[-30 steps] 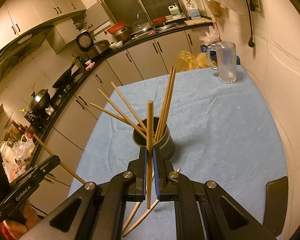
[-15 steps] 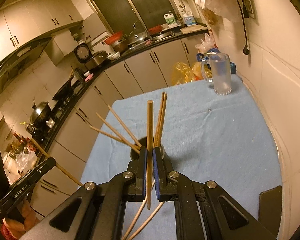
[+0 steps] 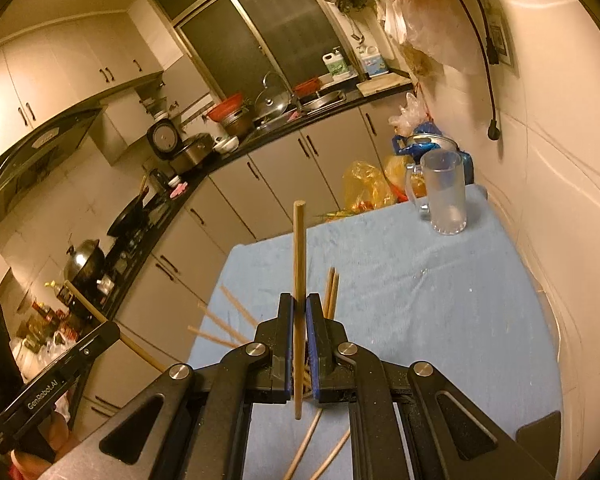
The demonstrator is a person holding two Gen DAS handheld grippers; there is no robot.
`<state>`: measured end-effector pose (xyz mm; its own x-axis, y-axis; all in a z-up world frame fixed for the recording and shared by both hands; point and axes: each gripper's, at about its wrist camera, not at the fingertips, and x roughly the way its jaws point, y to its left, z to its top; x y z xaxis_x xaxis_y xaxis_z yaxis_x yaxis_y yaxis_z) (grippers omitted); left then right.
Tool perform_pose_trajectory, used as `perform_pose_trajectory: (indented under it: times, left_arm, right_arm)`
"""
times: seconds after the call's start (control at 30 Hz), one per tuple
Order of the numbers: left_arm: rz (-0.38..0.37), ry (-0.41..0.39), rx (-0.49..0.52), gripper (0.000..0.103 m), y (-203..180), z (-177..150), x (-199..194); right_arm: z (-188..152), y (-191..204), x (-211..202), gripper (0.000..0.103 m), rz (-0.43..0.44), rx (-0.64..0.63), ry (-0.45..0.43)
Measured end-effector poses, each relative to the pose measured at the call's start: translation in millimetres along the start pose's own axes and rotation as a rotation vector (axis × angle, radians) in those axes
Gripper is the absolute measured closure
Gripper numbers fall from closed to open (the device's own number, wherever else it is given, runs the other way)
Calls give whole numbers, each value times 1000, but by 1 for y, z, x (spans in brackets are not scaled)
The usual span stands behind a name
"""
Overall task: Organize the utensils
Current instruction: 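Lower both chopsticks into the black cup and open both grippers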
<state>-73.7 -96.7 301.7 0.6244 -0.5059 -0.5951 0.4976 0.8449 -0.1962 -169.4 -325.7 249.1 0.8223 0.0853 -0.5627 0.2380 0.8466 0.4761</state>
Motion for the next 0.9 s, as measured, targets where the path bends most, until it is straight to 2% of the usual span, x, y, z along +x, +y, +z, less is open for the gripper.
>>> perform_pose_trajectory:
  times: [0.23, 0.47, 0.73, 0.9]
  left_arm:
    - [-11, -8, -15, 97, -6, 19, 32]
    - [3, 35, -31, 97, -4, 8, 67]
    - [26, 100, -43, 97, 6, -10, 92]
    - [29, 103, -30, 97, 6, -12, 94]
  right_arm:
    - [16, 1, 19, 97, -38, 6, -14]
    - [16, -5, 44, 97, -81, 11, 4]
    - [-3, -9, 77, 96, -80, 7, 99]
    - [-8, -12, 87, 95, -66, 18, 144]
